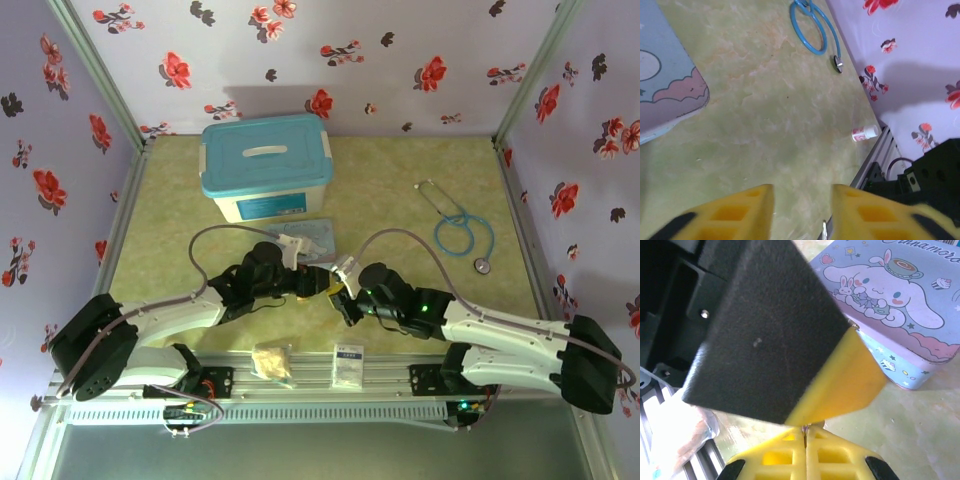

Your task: Unlock the padlock with the key

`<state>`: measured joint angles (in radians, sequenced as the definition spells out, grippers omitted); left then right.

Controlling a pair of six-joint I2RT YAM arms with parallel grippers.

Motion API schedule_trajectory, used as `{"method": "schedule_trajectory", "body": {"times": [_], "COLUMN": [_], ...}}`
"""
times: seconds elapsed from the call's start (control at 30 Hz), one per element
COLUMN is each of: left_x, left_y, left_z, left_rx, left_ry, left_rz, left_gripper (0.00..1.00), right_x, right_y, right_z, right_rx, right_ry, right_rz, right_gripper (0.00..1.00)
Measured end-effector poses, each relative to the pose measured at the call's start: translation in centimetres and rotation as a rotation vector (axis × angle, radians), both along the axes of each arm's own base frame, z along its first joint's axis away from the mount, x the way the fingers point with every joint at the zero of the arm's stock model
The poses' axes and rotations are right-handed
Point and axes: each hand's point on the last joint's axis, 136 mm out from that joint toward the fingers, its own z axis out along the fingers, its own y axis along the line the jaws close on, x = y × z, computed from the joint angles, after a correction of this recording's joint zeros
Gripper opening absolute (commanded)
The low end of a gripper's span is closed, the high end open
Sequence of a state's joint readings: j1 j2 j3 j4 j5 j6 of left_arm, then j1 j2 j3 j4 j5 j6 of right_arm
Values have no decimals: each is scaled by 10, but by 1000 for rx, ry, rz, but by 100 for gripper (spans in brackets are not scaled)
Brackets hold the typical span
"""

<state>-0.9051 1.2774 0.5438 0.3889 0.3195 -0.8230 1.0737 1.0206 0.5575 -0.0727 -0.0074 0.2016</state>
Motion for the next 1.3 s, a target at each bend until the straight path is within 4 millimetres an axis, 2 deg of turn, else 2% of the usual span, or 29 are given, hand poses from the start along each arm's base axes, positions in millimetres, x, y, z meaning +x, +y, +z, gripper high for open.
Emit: {"method": "schedule_trajectory", "body": {"times": [0.1,0.2,0.3,0.37,0.43,0.47,0.57,0.73,0.9,1.0,1.13,1.23,1.3], "left_x": [-1,-1,-1,-1,2,4,17,42,46,45,43,41,39], "left_y": [0,-1,-1,-1,1,3,13,28,34,42,52,58,60], "left_z": [0,1,2,3,4,6,20,60,96,110,134,153,161], "left_rx": [-2,-6,-2,1,8,10,-5,-102,-212,-258,-315,-363,-398], "left_ry": [2,2,-1,-6,-16,-23,-60,-162,-265,-305,-357,-396,-409], "left_rz": [-4,-9,-11,-12,0,10,59,155,195,219,250,267,272], "left_gripper": [7,0,0,0,0,0,0,0,0,0,0,0,0], "right_x": [1,2,3,5,9,12,21,38,54,55,55,55,56], "right_y": [0,0,0,-2,-4,-6,-10,-12,2,17,23,21,19], "right_z": [-2,-5,-4,-4,-4,-3,6,44,81,99,126,146,157], "right_rx": [-9,-20,-24,-28,-31,-29,6,226,481,608,747,828,875], "right_ry": [-2,-5,-9,-14,-21,-23,-36,-44,20,70,95,88,82], "right_rz": [-5,-5,-7,-18,-35,-45,-78,-142,-167,-139,-105,-85,-77], "right_gripper": [0,0,2,29,63,72,79,99,100,99,99,93,82]}}
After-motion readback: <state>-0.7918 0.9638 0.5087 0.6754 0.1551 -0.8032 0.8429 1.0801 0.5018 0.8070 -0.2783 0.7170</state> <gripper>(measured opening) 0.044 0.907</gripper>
